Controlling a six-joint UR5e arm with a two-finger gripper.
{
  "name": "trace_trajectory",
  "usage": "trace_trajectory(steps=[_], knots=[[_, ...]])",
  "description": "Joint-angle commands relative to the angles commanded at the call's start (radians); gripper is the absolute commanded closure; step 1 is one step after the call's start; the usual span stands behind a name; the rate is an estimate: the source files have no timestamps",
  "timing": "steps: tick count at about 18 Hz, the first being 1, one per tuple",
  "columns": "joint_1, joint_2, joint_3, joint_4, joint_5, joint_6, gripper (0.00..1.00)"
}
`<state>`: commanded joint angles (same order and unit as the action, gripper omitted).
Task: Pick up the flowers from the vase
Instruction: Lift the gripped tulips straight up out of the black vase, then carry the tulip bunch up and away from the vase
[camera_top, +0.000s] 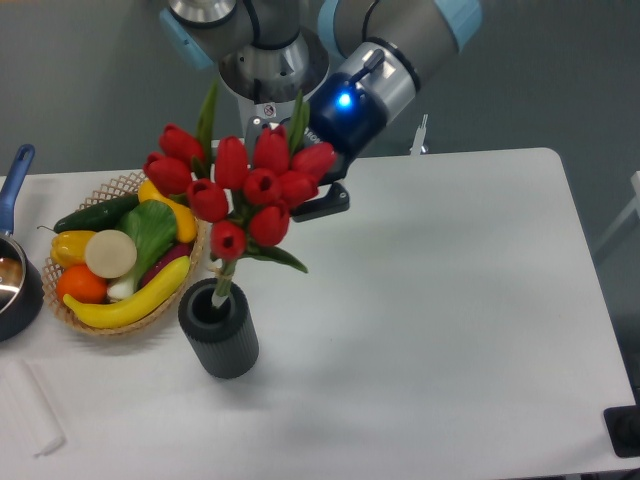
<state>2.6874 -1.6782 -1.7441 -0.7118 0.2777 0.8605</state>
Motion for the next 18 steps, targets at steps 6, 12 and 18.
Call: trace_trajectory(steps=[6,12,18], knots=[[0.094,-0.014,0.009,0.002,0.009,0.069,0.85],[0.144,-0.061,0.029,0.002,0.009,0.147,0.85],[0.134,-0.078,0.037,0.000,0.015,0.144,0.85]])
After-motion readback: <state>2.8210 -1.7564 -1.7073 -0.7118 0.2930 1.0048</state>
